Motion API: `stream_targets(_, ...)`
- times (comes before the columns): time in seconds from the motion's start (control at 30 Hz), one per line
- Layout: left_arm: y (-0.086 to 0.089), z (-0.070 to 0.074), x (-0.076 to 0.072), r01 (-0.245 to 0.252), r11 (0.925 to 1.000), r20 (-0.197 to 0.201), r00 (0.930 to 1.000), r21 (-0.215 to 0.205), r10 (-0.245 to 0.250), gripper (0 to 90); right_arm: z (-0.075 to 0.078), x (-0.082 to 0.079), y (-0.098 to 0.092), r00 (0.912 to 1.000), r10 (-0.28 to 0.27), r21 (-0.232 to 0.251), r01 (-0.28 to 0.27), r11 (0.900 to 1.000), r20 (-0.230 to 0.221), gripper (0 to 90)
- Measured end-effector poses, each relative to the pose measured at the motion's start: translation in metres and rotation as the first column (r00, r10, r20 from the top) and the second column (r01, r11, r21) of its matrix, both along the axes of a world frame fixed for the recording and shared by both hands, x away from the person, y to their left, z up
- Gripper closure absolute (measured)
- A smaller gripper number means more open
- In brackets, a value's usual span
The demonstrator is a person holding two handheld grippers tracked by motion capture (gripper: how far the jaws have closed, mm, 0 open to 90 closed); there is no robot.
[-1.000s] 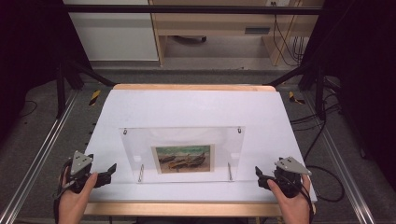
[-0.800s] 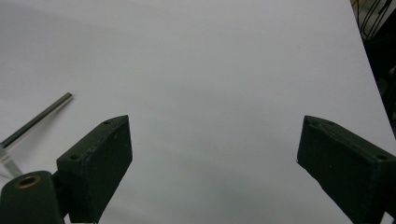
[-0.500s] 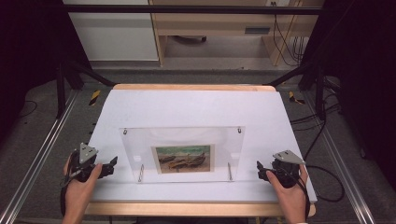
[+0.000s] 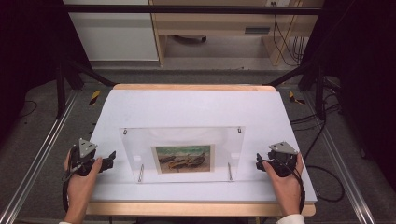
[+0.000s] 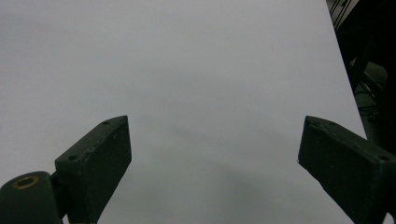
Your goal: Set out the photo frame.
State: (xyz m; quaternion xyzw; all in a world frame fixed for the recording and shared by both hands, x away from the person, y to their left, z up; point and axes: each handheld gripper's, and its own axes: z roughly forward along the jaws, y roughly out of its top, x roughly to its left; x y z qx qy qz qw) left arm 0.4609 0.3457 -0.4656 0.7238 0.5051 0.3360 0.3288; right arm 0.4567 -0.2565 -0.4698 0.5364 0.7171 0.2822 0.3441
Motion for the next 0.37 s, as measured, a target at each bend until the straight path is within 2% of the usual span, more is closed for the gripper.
stream_targets(0.07,0.0004,0.0001,0.0004,0.0,1.0,-0.01,1.0,-0.009,0.0,7.9,-0.0006,0.0038,0.0015,1.0,-0.002,-0.001,0.002,1.0,-0.003,10.0)
stream_targets(0.27,0.0016,-0.0013,0.0015,0.011,0.9991,-0.047,0.9988,-0.041,-0.013,7.7,-0.0007,0.0086,0.0018,0.9995,-0.002,0.047,0.004,0.999,-0.032,10.8)
stream_targets(0.33,0.0028,-0.001,0.0016,0.011,0.998,-0.052,0.9986,-0.063,-0.014,7.7,0.0003,0.0084,-0.0001,0.9994,0.003,0.084,0.0,0.996,-0.033,11.4)
stream_targets(0.37,0.0037,-0.0008,0.0017,0.012,0.9968,-0.056,0.9983,-0.079,-0.016,7.7,0.0011,0.008,-0.0012,0.9991,0.005,0.119,0.0,0.993,-0.043,11.8)
